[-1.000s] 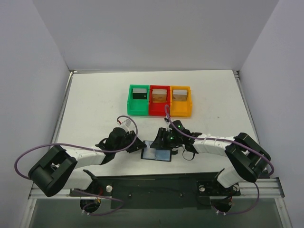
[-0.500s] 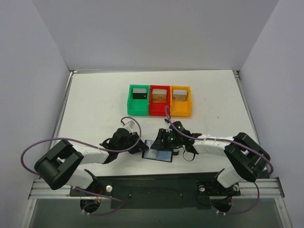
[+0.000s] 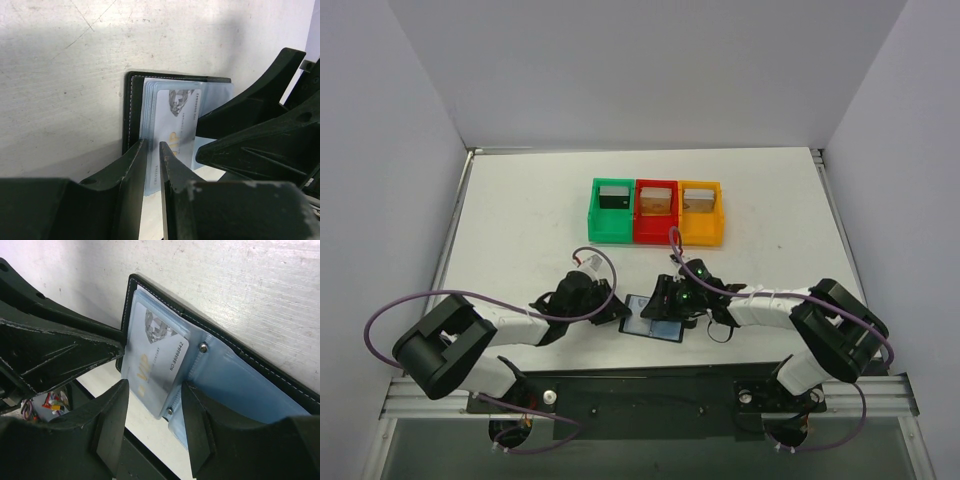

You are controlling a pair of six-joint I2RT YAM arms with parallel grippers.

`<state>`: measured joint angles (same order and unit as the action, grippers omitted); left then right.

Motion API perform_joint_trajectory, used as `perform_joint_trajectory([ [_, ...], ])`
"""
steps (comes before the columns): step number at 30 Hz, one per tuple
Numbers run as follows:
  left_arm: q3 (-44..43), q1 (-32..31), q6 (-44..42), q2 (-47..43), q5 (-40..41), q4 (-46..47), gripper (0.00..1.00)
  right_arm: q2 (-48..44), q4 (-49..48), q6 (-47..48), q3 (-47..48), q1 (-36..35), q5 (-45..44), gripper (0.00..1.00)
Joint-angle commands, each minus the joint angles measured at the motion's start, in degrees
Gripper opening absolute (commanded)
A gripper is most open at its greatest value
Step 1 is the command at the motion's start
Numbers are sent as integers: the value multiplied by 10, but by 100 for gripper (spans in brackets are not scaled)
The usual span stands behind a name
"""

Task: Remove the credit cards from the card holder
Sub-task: Open the card holder at the center of the board.

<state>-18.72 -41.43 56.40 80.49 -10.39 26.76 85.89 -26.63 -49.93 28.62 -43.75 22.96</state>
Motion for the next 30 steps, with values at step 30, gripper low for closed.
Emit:
perform_joint_trajectory([
  [30, -4, -35, 8, 34, 27, 20, 25, -20, -67, -38, -28, 9, 16, 43],
])
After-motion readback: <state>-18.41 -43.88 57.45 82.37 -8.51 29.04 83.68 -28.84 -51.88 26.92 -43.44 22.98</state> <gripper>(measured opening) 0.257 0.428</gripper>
